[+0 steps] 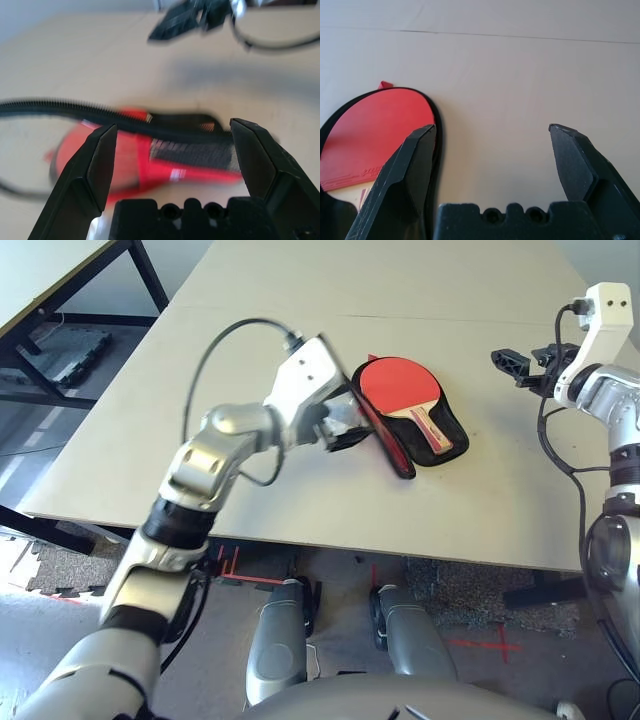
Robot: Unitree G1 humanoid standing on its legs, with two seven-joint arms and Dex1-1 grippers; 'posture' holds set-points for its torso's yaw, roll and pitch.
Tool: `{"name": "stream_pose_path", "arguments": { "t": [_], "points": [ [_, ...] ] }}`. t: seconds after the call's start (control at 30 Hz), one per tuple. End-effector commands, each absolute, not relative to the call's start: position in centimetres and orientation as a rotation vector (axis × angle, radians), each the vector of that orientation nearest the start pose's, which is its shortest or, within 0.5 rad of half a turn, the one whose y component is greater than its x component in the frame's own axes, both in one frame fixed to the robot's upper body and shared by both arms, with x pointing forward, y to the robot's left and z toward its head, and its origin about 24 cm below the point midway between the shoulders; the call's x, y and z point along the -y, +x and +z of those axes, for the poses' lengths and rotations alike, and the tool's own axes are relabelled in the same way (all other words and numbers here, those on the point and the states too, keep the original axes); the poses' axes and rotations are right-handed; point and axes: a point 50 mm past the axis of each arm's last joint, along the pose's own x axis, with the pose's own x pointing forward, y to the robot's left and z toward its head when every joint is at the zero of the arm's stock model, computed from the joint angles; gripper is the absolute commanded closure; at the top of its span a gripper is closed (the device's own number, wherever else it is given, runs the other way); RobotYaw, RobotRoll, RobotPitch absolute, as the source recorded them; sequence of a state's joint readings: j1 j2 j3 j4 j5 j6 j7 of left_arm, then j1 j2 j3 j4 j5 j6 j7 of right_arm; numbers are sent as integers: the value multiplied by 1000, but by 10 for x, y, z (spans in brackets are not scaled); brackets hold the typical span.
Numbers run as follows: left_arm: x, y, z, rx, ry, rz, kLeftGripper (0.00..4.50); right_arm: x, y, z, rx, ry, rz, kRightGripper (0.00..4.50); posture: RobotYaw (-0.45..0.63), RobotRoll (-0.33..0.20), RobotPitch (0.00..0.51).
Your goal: Store the ping-pong paddle in its case and zip it.
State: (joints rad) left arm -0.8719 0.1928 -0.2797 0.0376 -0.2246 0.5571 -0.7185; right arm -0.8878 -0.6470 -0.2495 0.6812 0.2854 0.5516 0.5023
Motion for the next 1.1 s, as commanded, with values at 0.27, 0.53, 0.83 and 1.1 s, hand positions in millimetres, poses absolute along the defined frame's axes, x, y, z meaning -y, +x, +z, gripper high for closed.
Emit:
{"name": "stream_pose_path", "arguments": {
  "t": [0.27,0.53,0.83,1.1],
  "points": [
    [3,323,179,53,305,-1096,0,310,363,193,-115,245,188,17,-19,0,172],
    [-46,331,188,38,329,-1021,0,292,356,181,-342,369,384,17,2,0,189],
    [-86,323,190,-16,382,-987,0,261,351,150,-602,356,534,17,28,0,201],
    [-88,317,188,-35,365,-982,0,241,351,127,-701,366,576,17,44,0,211]
  ]
}}
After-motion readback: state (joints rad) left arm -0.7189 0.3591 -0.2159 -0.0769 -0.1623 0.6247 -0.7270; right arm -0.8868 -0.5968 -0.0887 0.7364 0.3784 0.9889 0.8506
